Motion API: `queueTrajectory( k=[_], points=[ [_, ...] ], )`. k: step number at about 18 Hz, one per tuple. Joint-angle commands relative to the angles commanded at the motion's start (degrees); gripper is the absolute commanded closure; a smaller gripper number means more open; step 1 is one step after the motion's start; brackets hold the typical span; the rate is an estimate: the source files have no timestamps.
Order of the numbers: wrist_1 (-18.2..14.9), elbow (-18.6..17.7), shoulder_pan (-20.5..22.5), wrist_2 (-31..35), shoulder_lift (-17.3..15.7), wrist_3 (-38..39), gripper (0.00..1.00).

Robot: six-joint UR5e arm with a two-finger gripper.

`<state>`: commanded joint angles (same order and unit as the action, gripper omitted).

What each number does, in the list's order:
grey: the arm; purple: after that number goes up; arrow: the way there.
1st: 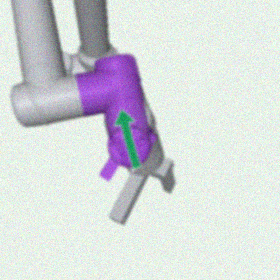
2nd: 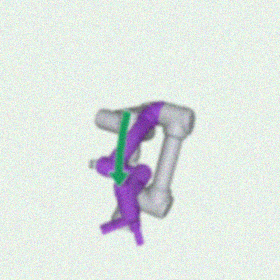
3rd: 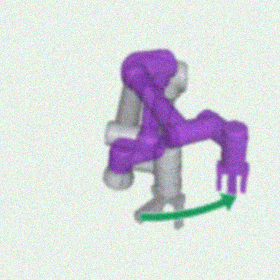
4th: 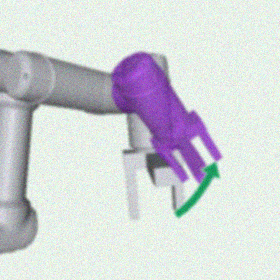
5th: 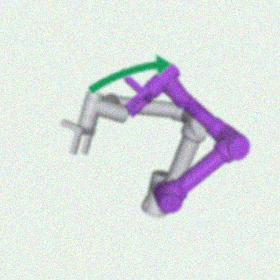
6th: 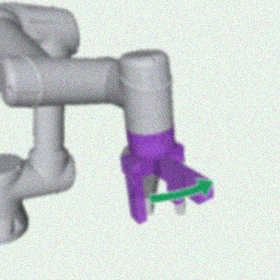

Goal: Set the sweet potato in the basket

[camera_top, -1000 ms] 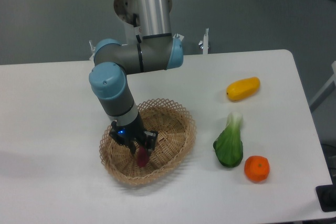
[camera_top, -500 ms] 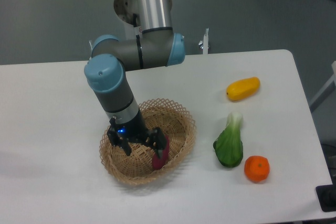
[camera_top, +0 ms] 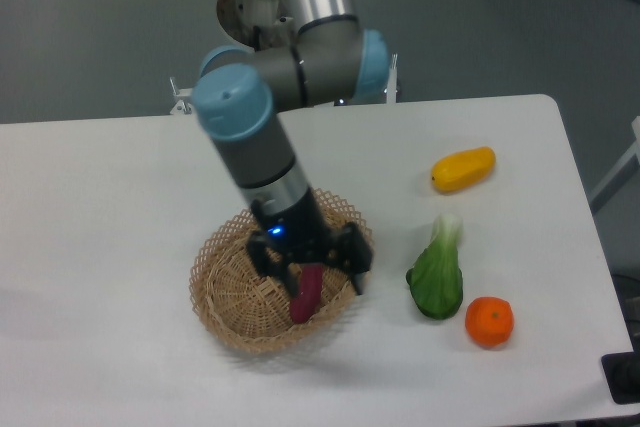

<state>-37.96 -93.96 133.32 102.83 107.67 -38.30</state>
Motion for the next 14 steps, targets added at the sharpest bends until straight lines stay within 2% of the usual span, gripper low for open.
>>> queueTrajectory(
  k=[3, 7, 10, 14],
  points=[
    [-3.3, -0.3, 4.1, -0.5, -2.4, -11.2, 0.00],
    [-7.2, -0.7, 10.4, -5.1, -5.4, -21.0, 0.00],
    [-12.9, -0.8, 15.5, -10.2, -7.0, -30.7, 0.00],
    [-17.8, -1.0, 20.7, -13.4, -8.2, -44.3, 0.00]
  ],
)
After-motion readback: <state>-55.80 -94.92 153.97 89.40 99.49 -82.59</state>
